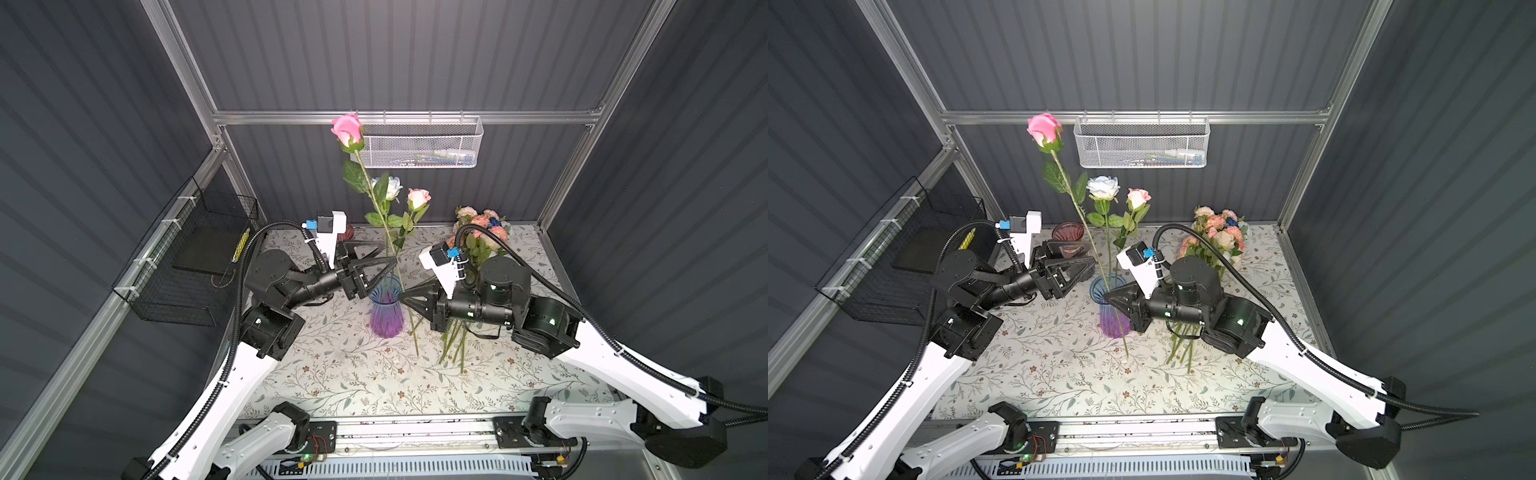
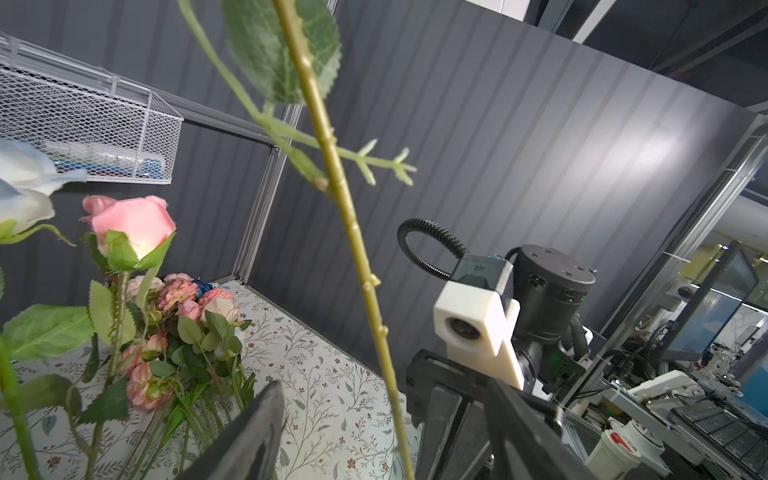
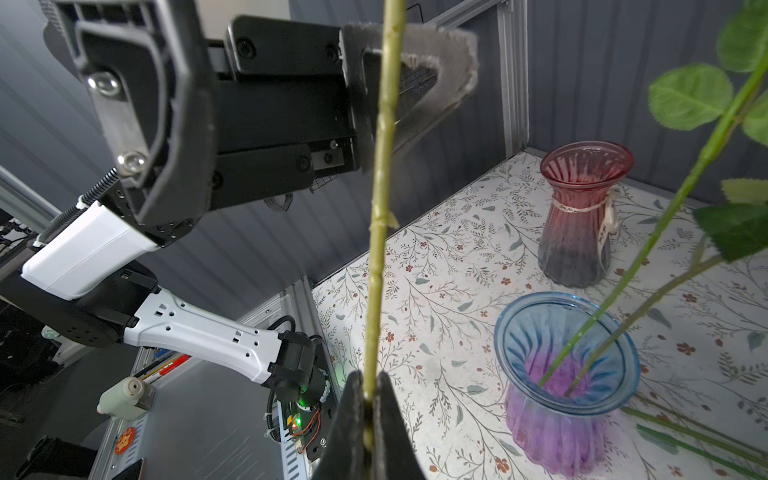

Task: Arrange the flowers into the vase
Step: 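Lift the pink rose upright with the right gripper while the left gripper grasps its stem, then lower the pink rose stem into the blue-purple vase with the left gripper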

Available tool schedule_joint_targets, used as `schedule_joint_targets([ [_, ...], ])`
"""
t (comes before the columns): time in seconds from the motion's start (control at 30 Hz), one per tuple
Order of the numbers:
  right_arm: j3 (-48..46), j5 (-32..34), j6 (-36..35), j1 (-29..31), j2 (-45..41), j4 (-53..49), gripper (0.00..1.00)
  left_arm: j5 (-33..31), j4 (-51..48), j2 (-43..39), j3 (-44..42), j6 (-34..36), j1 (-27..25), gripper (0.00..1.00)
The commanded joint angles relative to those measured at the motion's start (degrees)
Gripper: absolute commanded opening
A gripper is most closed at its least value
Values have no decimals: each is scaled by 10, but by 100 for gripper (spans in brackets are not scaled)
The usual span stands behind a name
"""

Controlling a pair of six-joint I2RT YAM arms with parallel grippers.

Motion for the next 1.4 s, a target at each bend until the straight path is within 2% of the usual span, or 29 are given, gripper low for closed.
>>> schedule_joint_targets([
  [0.0, 14, -16, -6, 4, 7, 15, 0, 23, 34, 2, 11, -13, 2, 68],
  [0.1, 14, -19, -6, 6, 11, 8, 0, 23, 34, 8, 13, -12, 2, 53],
  [0.33, -4, 2, -7, 7, 2, 2, 0, 11, 22, 11, 17, -2, 2, 10],
  [0.37, -7, 5, -6, 7, 1, -1, 4, 8, 18, 11, 20, 1, 2, 3],
  [0.4, -9, 9, -5, 7, -1, -2, 10, 4, 12, 11, 22, 5, 2, 0],
  [0.53, -30, 35, -3, 6, -16, -2, 40, -20, -27, 9, 33, 42, 2, 0],
  [0.63, -42, 67, -7, 6, -49, -12, 53, -62, -90, 2, 53, 105, 2, 0],
  [0.77, -55, 111, -12, 4, -84, -28, 56, -148, -175, 3, 87, 206, 2, 0],
  [0.87, -57, 132, -15, 3, -103, -40, 57, -192, -190, 14, 106, 250, 2, 0],
  [1.13, -59, 153, -14, 3, -123, -51, 58, -254, -147, 72, 138, 308, 2, 0],
  [1.37, -65, 157, -10, 3, -128, -54, 58, -269, -98, 125, 121, 307, 2, 0],
])
